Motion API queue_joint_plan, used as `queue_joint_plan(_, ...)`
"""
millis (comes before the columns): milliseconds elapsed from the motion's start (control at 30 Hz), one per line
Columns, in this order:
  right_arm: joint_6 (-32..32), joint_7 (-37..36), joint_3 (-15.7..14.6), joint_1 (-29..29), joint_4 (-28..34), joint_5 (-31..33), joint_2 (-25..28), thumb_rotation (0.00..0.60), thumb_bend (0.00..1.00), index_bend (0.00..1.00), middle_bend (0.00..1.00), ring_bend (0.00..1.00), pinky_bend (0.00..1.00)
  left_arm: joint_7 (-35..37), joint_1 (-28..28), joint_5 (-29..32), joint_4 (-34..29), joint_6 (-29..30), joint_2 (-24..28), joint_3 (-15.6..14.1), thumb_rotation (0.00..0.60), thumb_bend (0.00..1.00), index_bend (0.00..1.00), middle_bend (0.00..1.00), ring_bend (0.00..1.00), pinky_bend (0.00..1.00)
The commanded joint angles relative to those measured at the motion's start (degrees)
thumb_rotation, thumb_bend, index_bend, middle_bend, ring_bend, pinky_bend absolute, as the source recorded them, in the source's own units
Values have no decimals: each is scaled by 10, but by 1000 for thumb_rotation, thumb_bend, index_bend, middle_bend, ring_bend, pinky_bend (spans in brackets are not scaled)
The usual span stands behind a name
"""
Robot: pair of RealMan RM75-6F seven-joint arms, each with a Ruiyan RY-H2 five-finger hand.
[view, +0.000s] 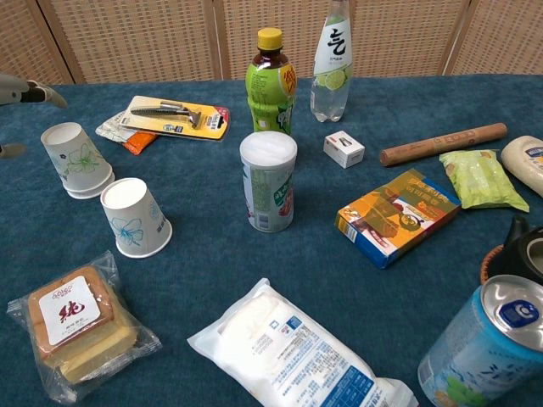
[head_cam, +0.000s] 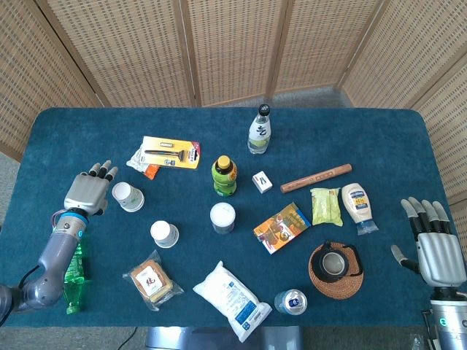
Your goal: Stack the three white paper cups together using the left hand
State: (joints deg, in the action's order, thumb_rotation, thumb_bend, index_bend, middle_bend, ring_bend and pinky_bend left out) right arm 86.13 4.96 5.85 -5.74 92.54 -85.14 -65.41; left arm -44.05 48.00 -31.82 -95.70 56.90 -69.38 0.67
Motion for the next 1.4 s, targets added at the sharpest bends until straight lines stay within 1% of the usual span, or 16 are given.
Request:
queue_joint_plan(33,-1,0,0,0,0,1,0,600,297,5,0,0,0,0,2,2,10,-5,-10,-2,600,501,0,0,1,334)
queue_joint_plan(100,-1,-1,0,-1,-1,1,-1,600,297,4,0,0,0,4,2,-1,17,-10,-17,-3,600,501,10,9,47,388)
queue_joint_plan(167,-2,-1,0,-1,-2,0,-1,600,296,4,0,0,0,9,2,-7,26,-15,-25,-4,600,501,36,40,118,437)
queue_joint_plan(300,-2,-1,-1,-1,-2,1,-1,600,298,4,0,0,0,18,1,-15,43,-20,-41,-4,600,501,98,88,150,457)
queue_joint_plan(367,-2,-2,-1,0,-2,1,-1,600,299,4,0,0,0,23,0,-20,52,-20,-49,-4,600,501,128,143,173,467)
queue_joint_plan(467,-2,-3,0,-1,-3,2,-1,600,299,5,0,0,0,31,-3,-27,61,-23,-57,-4,600,501,193,283,211,476)
queue_joint_plan(633,-2,-3,0,-1,-3,1,-2,600,300,4,0,0,0,41,-7,-43,67,-19,-62,-3,600,504,297,395,270,497)
queue_joint_plan(700,-1,-3,0,-1,-3,1,-1,600,300,4,0,0,0,41,-8,-49,66,-14,-61,-3,600,506,313,405,283,502)
queue_joint_plan(833,-1,-2,0,-1,-2,0,-1,600,304,4,0,0,0,44,-10,-53,57,-7,-53,1,600,506,310,400,283,502)
queue_joint_plan(933,-1,-3,-1,-1,-1,0,-1,600,304,5,0,0,0,48,-12,-57,41,-2,-40,6,600,505,310,400,283,502)
queue_joint_plan(1033,-2,-2,-1,-1,-1,0,-2,600,305,5,0,0,0,56,-12,-64,12,7,-19,15,600,506,312,401,283,502)
queue_joint_plan(1133,-2,-1,-1,-1,0,-1,-2,600,305,4,0,0,0,73,-13,-74,-35,13,12,31,600,506,312,401,283,501)
queue_joint_plan(1267,-2,1,-2,-1,1,-2,-3,600,308,5,0,0,0,85,-10,-95,-113,19,65,49,600,506,313,402,284,499)
queue_joint_plan(1400,-3,1,-3,-1,1,-1,-5,600,305,5,0,0,0,78,-6,-108,-190,23,110,54,600,506,315,405,283,497)
